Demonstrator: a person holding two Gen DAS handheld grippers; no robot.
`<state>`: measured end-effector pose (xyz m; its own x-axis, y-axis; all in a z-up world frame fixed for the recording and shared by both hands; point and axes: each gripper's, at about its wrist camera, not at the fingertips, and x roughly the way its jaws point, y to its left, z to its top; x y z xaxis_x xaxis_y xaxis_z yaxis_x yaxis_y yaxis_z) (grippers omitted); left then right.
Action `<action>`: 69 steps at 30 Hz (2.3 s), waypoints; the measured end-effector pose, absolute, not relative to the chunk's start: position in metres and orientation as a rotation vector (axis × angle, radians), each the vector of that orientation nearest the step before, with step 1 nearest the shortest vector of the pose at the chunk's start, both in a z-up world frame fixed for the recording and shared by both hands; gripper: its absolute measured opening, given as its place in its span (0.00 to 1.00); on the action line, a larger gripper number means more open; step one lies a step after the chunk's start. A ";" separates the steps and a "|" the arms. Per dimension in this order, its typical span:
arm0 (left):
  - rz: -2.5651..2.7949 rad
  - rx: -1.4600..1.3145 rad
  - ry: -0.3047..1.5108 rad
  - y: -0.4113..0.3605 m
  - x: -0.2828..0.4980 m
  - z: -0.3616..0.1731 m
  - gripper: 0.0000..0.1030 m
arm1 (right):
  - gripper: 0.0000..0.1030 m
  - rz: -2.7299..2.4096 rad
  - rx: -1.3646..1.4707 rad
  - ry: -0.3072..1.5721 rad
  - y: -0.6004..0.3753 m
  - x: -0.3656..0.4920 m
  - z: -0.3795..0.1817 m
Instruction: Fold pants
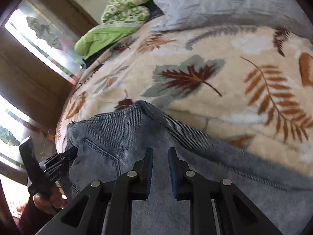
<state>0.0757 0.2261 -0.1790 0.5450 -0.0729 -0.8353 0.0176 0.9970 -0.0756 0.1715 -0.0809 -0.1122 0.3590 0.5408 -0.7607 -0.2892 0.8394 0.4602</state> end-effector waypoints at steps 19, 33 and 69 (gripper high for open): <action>-0.059 0.010 0.940 0.219 0.069 -0.178 0.17 | 0.18 0.633 0.301 1.168 -0.117 0.200 -0.125; -0.049 0.081 0.945 0.212 0.062 -0.176 0.17 | 0.62 0.748 0.250 1.243 -0.089 0.223 -0.139; -0.058 0.150 0.813 0.158 0.047 -0.084 0.82 | 0.04 0.195 -0.290 0.809 -0.079 0.139 -0.017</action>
<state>0.0474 0.1584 -0.0841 0.6868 0.0060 -0.7269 0.1094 0.9877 0.1115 0.1390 -0.0795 -0.0171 0.6758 0.0609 -0.7346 -0.2809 0.9426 -0.1802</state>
